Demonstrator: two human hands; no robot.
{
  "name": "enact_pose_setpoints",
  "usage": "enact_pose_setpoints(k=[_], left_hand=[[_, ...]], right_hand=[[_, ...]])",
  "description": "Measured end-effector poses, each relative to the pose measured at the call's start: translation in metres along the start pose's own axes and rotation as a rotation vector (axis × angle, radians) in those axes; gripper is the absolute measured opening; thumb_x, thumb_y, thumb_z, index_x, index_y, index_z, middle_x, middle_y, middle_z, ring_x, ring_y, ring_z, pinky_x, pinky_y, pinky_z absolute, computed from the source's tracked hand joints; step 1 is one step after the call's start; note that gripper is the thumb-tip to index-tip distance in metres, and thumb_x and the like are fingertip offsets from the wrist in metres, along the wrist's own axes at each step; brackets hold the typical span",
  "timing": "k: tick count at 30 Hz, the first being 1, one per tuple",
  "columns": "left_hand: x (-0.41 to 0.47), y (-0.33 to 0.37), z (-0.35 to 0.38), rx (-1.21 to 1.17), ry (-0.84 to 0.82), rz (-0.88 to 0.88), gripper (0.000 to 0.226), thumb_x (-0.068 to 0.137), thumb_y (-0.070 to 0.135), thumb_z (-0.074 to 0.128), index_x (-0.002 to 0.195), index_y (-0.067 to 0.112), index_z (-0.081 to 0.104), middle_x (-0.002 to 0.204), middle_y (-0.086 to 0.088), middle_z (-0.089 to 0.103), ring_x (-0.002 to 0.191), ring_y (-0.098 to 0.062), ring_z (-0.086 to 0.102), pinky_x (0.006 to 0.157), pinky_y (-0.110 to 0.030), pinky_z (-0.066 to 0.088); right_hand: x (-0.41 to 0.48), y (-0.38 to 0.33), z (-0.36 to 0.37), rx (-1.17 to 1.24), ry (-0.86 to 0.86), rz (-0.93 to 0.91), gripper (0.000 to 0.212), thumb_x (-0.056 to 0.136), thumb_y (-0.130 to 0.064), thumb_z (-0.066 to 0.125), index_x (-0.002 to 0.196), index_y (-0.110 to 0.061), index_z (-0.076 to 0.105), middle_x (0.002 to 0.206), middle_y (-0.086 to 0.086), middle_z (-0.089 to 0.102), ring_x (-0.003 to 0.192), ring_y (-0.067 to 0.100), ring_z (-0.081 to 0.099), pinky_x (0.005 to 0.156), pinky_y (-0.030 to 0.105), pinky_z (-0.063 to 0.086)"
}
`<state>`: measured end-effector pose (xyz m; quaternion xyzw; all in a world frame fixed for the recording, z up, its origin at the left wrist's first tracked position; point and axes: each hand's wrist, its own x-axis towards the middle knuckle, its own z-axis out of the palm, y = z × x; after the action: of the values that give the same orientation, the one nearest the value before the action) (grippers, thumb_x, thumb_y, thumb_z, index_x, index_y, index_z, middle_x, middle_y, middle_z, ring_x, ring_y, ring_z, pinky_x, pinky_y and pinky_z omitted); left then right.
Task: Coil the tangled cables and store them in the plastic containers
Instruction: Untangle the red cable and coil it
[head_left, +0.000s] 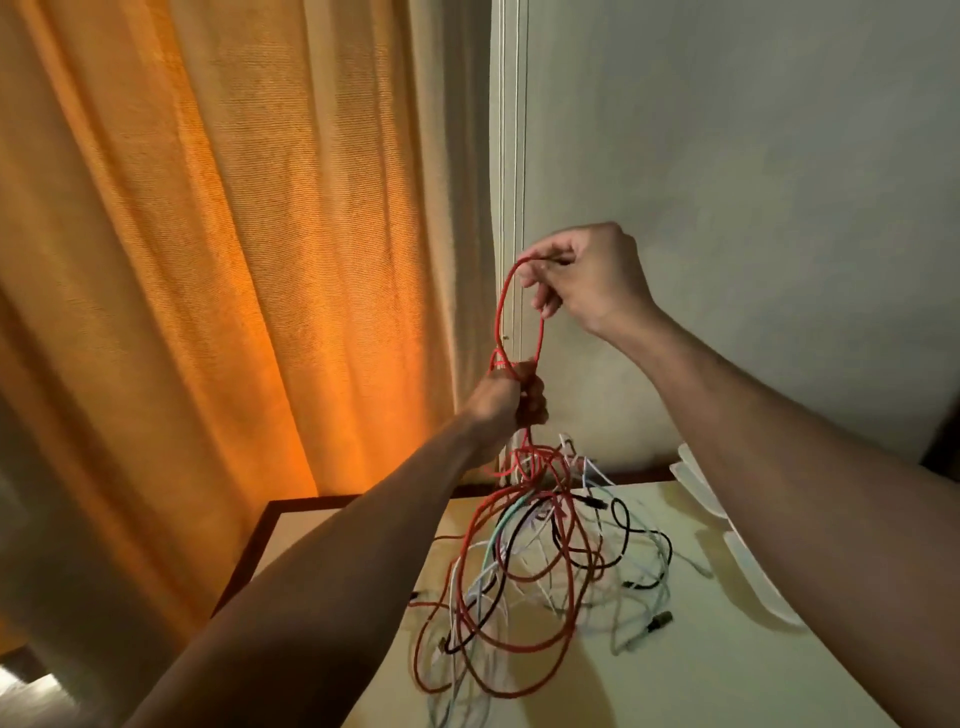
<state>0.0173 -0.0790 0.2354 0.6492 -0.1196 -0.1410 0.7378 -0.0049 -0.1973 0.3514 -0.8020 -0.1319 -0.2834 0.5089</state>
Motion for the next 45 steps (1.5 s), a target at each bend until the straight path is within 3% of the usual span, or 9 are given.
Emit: enact_pose_setpoints(k=[3,6,11,17,23,27,35,40,45], left_hand=[[0.005,-0.001,0.004,-0.112,0.113,-0.009,0.044,0.111,0.019,0.025,0.068,0.02,0.036,0.058,0.002,0.032,0.051,-0.015,0.029,0.056,-0.031,0.041],[0.008,-0.002,0.003,-0.137,0.191,-0.009,0.044,0.111,0.026,0.03,0.068,0.02,0.036,0.054,0.004,0.03,0.047,-0.011,0.026,0.05,-0.026,0.026],[0.013,-0.003,0.001,-0.243,0.213,-0.02,0.045,0.111,0.027,0.022,0.068,0.021,0.035,0.057,0.005,0.027,0.052,-0.011,0.023,0.055,-0.028,0.021],[0.023,-0.004,-0.008,-0.387,0.193,-0.033,0.042,0.108,0.021,0.02,0.068,0.021,0.033,0.057,0.004,0.024,0.054,-0.012,0.021,0.057,-0.029,0.018],[0.039,0.005,-0.025,-0.537,0.182,-0.038,0.051,0.11,0.038,0.02,0.064,0.022,0.035,0.055,0.004,0.025,0.046,-0.012,0.024,0.05,-0.028,0.024],[0.041,0.029,-0.03,-0.58,0.129,0.02,0.05,0.107,0.032,0.027,0.059,0.022,0.037,0.054,0.004,0.025,0.044,-0.013,0.025,0.048,-0.027,0.025],[0.033,0.036,-0.03,-0.586,0.106,0.018,0.049,0.104,0.025,0.031,0.056,0.02,0.035,0.052,0.003,0.025,0.044,-0.012,0.024,0.053,-0.029,0.021],[0.026,0.037,-0.031,-0.514,0.11,0.023,0.046,0.105,0.025,0.03,0.059,0.021,0.033,0.053,0.004,0.025,0.045,-0.012,0.023,0.05,-0.028,0.021],[0.013,0.019,-0.041,-0.139,0.166,0.057,0.046,0.111,0.025,0.026,0.067,0.019,0.037,0.06,-0.002,0.043,0.055,-0.016,0.04,0.053,-0.027,0.03]], right_hand=[[-0.007,0.024,0.0,0.11,0.125,0.084,0.023,0.091,-0.003,0.072,0.112,-0.011,0.071,0.085,0.006,0.075,0.066,0.023,0.074,0.065,0.044,0.064],[-0.04,0.055,0.007,-0.078,0.266,0.254,0.045,0.091,-0.016,0.075,0.132,-0.013,0.059,0.1,0.0,0.069,0.081,0.019,0.072,0.072,0.043,0.063],[-0.119,0.108,0.046,-0.234,-0.144,0.559,0.05,0.09,-0.043,0.074,0.129,-0.014,0.062,0.118,0.002,0.068,0.095,0.014,0.062,0.074,0.026,0.047],[-0.152,0.15,0.072,-0.352,-0.129,0.338,0.038,0.09,-0.04,0.074,0.125,-0.026,0.071,0.096,-0.006,0.069,0.083,0.007,0.059,0.066,0.016,0.04],[-0.167,0.18,0.077,-0.717,-0.254,0.303,0.019,0.095,-0.03,0.062,0.112,-0.029,0.071,0.106,-0.002,0.071,0.099,0.024,0.069,0.076,0.032,0.054],[-0.181,0.2,0.066,-0.906,-0.493,0.425,0.03,0.091,-0.017,0.056,0.111,-0.028,0.074,0.112,0.002,0.073,0.108,0.026,0.069,0.086,0.033,0.055],[-0.141,0.159,0.057,-0.1,-0.211,0.435,0.055,0.089,-0.013,0.072,0.137,-0.029,0.052,0.12,-0.01,0.063,0.098,-0.001,0.06,0.07,0.01,0.042],[-0.123,0.137,0.056,-0.154,-0.154,0.355,0.036,0.098,-0.018,0.065,0.134,-0.017,0.062,0.11,-0.004,0.069,0.086,-0.005,0.06,0.062,0.0,0.042],[-0.092,0.105,0.027,0.066,0.086,0.341,0.027,0.101,-0.01,0.057,0.124,-0.02,0.069,0.104,-0.003,0.073,0.095,0.01,0.067,0.076,0.018,0.051]])
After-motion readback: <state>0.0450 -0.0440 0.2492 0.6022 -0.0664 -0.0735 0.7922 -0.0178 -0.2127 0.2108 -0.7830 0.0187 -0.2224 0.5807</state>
